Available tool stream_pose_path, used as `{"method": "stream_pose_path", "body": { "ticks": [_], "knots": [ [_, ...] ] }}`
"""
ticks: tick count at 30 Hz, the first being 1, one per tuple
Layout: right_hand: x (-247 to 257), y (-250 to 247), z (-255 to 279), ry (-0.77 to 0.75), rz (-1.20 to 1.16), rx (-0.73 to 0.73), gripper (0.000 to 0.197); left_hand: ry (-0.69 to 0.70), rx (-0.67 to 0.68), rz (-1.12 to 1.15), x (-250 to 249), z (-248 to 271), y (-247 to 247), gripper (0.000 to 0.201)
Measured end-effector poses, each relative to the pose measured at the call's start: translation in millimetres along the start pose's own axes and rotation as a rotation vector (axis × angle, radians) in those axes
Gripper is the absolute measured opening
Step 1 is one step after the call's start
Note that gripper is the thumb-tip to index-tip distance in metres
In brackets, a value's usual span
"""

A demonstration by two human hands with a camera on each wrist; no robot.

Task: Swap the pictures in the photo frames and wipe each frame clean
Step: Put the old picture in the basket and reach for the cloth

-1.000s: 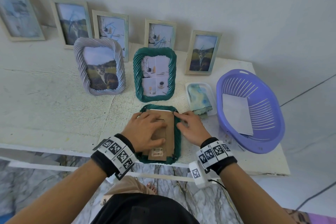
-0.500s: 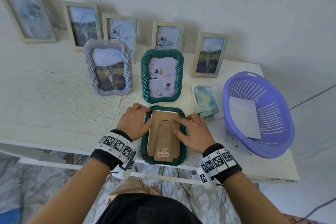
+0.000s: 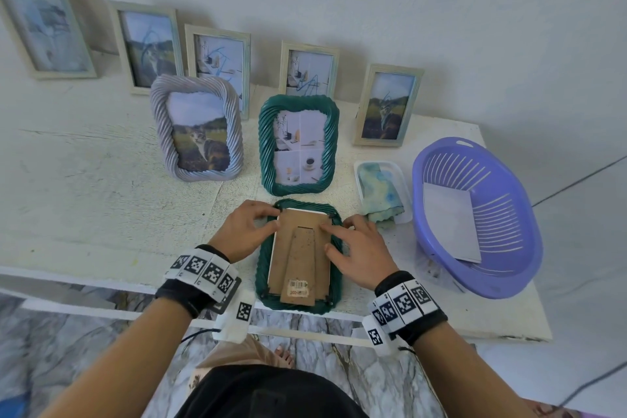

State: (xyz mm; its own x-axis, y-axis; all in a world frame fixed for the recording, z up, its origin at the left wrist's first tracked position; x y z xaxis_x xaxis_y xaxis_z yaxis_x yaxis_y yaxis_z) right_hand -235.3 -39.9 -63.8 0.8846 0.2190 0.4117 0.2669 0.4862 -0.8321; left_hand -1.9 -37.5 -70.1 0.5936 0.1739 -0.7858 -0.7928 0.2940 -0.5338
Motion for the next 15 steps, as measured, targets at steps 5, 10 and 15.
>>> {"method": "stream_pose_path", "body": {
  "ticks": [5,10,15],
  "knots": [
    [0,-1,0,-0.003,-0.007,0.000,0.050,0.066,-0.038,-0.083,-4,3,0,0.028],
    [1,-2,1,0.002,-0.002,-0.003,0.056,0.074,-0.015,-0.182,-5,4,1,0.052],
    [3,-1,3,-0.010,0.035,-0.019,0.049,0.027,-0.095,-0.241,-6,12,3,0.025]
  ]
}}
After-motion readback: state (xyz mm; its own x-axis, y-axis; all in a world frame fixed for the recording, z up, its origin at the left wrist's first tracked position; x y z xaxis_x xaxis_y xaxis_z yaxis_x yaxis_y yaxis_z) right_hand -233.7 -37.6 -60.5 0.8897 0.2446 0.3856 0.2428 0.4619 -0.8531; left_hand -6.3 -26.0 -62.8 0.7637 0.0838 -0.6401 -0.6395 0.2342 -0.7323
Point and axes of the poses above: each hand's wrist, its own z-axis away from the middle knuckle, its own y-axis out of the palm, x = y × z, the point moved 3 cm from there along -z, towards the middle knuckle, and after that the axes turned 9 degrees about x, right-handed, at the moved point
